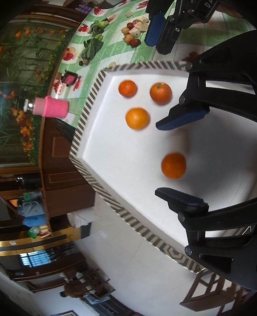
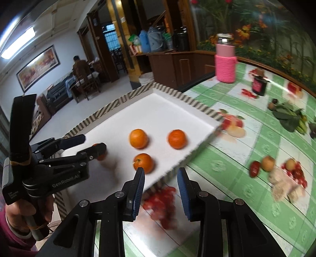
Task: Organize fruits
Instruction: 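Move both open tools back over the tablecloth, then grasp the red date with the left tool while the right tool grasps a tan block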
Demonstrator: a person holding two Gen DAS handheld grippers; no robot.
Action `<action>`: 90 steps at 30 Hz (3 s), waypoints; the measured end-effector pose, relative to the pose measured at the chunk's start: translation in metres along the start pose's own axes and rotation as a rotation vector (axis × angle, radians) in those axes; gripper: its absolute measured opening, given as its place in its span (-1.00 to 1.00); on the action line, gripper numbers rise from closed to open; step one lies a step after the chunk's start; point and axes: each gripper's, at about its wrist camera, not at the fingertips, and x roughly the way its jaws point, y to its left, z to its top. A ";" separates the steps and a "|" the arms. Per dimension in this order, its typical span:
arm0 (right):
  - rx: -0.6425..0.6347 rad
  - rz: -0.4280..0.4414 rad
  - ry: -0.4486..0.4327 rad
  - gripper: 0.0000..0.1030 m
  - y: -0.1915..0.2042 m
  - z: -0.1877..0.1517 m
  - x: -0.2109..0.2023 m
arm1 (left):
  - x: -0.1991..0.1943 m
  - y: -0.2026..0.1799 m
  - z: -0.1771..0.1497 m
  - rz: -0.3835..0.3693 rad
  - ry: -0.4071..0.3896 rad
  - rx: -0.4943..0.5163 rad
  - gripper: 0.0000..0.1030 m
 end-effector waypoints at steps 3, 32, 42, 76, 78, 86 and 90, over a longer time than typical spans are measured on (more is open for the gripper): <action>0.026 -0.023 -0.005 -0.36 -0.013 -0.008 -0.010 | -0.010 -0.010 0.002 -0.034 -0.045 0.007 0.34; 0.287 -0.241 -0.001 -0.35 -0.160 -0.076 -0.069 | -0.002 -0.164 0.013 -0.310 0.045 0.199 0.34; 0.253 -0.242 0.039 -0.34 -0.191 -0.049 -0.048 | 0.034 -0.194 0.029 -0.335 0.127 0.211 0.34; 0.263 -0.112 -0.031 -0.40 -0.189 -0.056 -0.057 | 0.050 -0.199 0.036 -0.344 0.119 0.200 -0.65; 0.272 -0.105 -0.041 -0.40 -0.184 -0.060 -0.062 | 0.044 -0.194 0.032 -0.351 0.117 0.199 -0.65; 0.279 -0.079 -0.082 -0.40 -0.155 -0.070 -0.079 | 0.011 -0.172 0.015 -0.332 0.068 0.201 -0.64; 0.268 -0.059 -0.092 -0.40 -0.137 -0.071 -0.081 | 0.001 -0.156 0.008 -0.327 0.055 0.190 -0.64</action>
